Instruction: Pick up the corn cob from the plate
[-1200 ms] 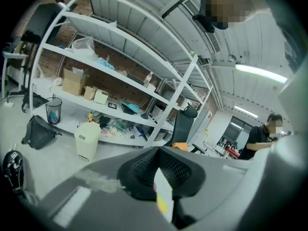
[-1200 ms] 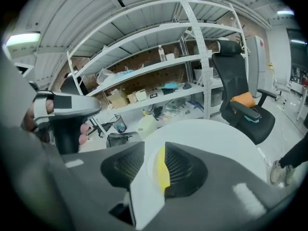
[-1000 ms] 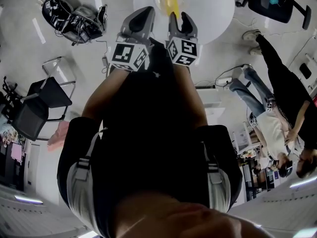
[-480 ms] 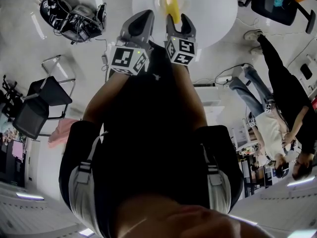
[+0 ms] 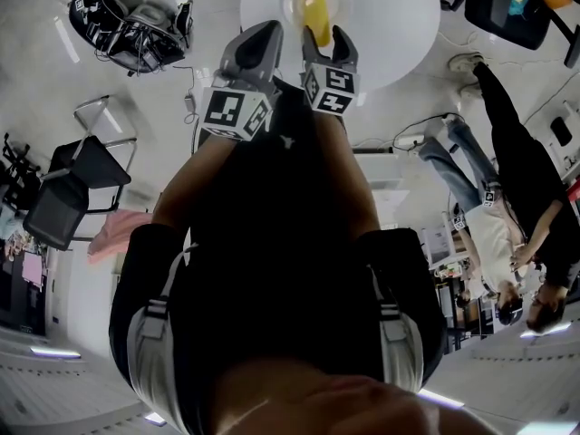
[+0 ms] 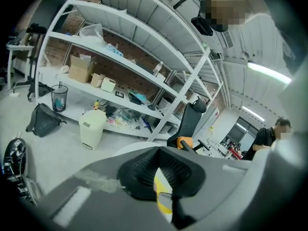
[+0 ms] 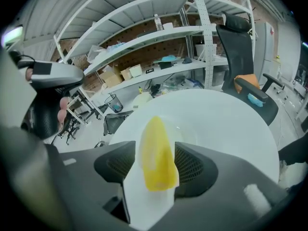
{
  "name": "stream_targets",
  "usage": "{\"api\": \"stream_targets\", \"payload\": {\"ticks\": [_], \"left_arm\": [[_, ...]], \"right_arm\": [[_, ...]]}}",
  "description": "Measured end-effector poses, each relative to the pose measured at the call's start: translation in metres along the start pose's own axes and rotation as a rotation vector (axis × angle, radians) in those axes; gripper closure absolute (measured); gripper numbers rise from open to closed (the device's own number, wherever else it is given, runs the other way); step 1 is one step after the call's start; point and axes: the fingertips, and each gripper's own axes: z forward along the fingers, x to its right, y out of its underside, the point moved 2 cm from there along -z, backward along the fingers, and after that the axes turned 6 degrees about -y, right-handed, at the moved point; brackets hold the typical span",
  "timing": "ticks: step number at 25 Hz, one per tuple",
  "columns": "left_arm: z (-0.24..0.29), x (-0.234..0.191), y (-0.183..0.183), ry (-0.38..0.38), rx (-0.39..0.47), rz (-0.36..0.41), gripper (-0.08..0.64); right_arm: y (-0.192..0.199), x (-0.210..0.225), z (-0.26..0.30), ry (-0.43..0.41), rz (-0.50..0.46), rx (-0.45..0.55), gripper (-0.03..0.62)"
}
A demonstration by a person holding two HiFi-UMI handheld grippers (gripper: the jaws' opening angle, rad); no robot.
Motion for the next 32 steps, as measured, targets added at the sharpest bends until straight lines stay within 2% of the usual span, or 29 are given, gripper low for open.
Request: {"api": "stream_targets", "payload": {"ticks": [18, 32], "left_arm": [[0.005, -0.012, 0.003, -0.026, -0.02, -0.05, 0.555], [0.004, -0.013, 0.002, -0.011, -0.004, -0.057, 0.555]], "right_arm": [[0.021, 0.006, 0.024, 0.015, 0.001, -0.086, 0.322], [0.017, 0.006, 0.022, 0.032, 0.016, -0.072, 0.332]]}}
